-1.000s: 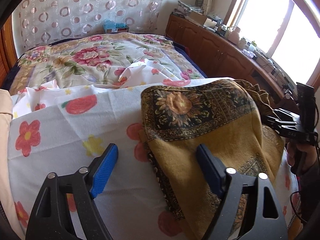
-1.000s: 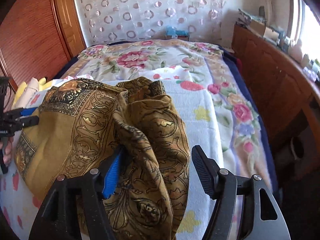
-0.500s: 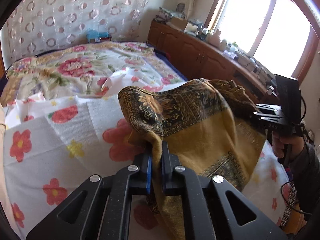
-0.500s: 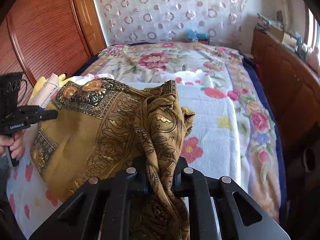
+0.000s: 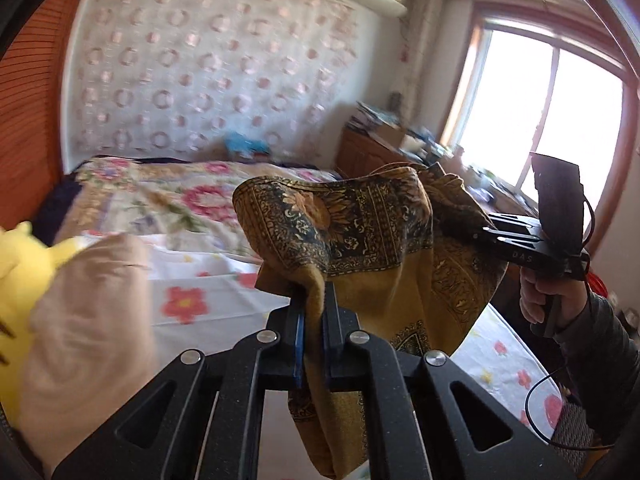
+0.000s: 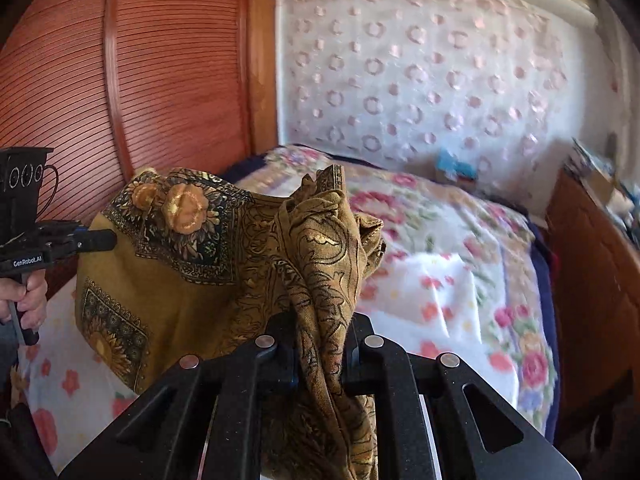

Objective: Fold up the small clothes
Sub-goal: 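Carry the folded shirt with both tools toward the yellow plush toy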

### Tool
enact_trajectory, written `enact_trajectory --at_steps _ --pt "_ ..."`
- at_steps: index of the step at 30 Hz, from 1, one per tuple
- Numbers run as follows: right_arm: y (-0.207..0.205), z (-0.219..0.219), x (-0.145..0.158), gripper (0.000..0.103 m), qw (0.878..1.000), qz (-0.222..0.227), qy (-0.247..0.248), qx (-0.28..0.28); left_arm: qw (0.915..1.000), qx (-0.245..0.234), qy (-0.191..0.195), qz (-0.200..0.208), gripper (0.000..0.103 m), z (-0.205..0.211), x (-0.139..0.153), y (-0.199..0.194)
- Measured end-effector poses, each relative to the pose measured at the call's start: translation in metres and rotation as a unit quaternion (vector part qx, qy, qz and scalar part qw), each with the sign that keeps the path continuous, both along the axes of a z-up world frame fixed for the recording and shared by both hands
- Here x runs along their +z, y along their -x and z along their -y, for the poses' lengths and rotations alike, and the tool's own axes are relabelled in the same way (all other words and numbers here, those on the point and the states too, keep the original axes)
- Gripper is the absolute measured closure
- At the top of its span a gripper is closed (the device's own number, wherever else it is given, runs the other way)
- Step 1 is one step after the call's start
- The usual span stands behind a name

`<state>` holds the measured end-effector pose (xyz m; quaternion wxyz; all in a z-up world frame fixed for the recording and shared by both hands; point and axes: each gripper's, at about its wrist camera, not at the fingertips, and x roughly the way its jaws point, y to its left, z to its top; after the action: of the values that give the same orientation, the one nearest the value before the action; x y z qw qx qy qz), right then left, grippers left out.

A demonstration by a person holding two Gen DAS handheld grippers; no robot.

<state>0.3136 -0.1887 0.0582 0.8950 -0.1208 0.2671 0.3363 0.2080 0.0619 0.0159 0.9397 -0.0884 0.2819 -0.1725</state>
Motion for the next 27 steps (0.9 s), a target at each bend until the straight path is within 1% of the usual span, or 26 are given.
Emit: enact_trajectory --at_steps 3,5,8,9,11,13,15,17,19,22,25,27 --pt "-0.010 -0.052 0.010 0.091 0.998 0.022 0.004 0.054 0.9973 0.074 -0.005 0.002 0.096 -0.042 -0.001 0.018" --pt "-0.016 -0.090 0.013 0.091 0.995 0.034 0.008 0.089 0.9926 0.121 -0.006 0.006 0.096 -0.072 -0.005 0.033" --pt "-0.031 -0.150 0.015 0.091 0.990 0.048 0.027 0.132 0.9853 0.171 0.004 -0.005 0.096 -0.100 -0.017 0.047" --pt "-0.034 -0.173 0.015 0.091 0.987 0.052 0.035 0.149 0.9828 0.184 0.005 -0.008 0.096 -0.105 -0.023 0.051" --pt "-0.042 -0.204 0.015 0.091 0.982 0.059 0.046 0.174 0.9759 0.217 0.005 -0.018 0.096 -0.114 -0.038 0.056" --pt "-0.050 -0.243 0.013 0.091 0.978 0.049 0.057 0.195 0.9721 0.233 0.010 -0.028 0.096 -0.121 -0.053 0.060" --pt "-0.057 -0.275 0.008 0.091 0.973 0.050 0.074 0.213 0.9672 0.250 0.019 -0.041 0.096 -0.126 -0.064 0.065" --pt "-0.072 -0.300 0.000 0.091 0.968 0.054 0.090 0.228 0.9644 0.258 0.025 -0.051 0.096 -0.132 -0.076 0.067" --pt "-0.093 -0.323 -0.006 0.091 0.966 0.051 0.100 0.233 0.9614 0.267 0.028 -0.059 0.096 -0.135 -0.082 0.069" --pt "-0.112 -0.362 -0.013 0.089 0.966 0.035 0.104 0.235 0.9586 0.274 0.030 -0.072 0.096 -0.139 -0.094 0.076" --pt "-0.121 -0.379 -0.016 0.082 0.969 0.028 0.102 0.221 0.9569 0.277 0.026 -0.084 0.096 -0.145 -0.102 0.079" --pt "-0.129 -0.390 -0.012 0.069 0.974 0.019 0.098 0.201 0.9556 0.279 0.023 -0.091 0.096 -0.146 -0.105 0.085"
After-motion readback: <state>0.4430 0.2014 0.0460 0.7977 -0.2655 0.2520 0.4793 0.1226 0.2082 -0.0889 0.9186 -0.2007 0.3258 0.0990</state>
